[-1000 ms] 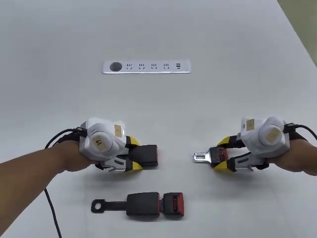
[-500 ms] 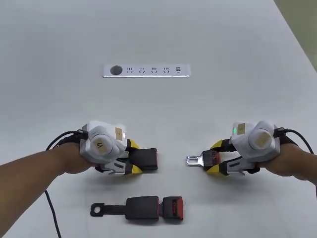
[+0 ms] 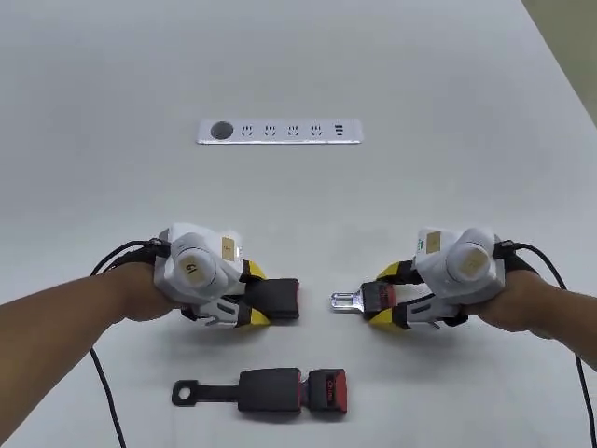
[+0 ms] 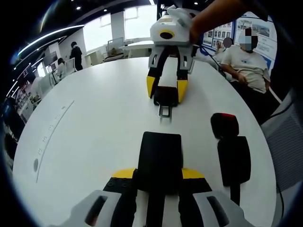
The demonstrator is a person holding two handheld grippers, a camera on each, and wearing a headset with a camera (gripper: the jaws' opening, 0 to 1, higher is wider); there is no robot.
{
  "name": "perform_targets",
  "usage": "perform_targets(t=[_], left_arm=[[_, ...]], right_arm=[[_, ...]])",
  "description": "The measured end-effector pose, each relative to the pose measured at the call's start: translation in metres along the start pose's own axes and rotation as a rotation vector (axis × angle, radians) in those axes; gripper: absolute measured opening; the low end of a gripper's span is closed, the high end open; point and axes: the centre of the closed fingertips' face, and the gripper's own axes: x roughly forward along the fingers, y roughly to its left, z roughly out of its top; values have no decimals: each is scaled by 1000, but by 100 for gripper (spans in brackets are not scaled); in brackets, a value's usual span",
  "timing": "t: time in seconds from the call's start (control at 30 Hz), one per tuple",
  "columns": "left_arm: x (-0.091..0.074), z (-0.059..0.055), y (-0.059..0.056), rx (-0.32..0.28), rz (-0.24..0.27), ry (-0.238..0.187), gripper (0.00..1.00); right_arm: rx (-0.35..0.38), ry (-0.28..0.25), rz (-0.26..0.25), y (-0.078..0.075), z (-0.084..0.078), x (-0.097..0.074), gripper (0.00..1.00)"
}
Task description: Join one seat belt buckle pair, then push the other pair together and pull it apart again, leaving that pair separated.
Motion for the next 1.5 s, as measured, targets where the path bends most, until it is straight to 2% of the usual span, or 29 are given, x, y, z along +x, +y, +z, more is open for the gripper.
perform_targets(t=[0.33,0.83,1.07,1.5], left_arm=[[0,0,-1,-3,1,3,35],[0,1,-1,-2,-1,13,34],[0,1,-1,7,-4,21,34],[1,-1,0,-6,-5,38,33]], right_arm=[[-16,-26,14,8,18,22,34],[-10,-72,15,13,45,36,34],[-15,-60,15,16,46,35,34],[3,-69,2,11,49,37,34]])
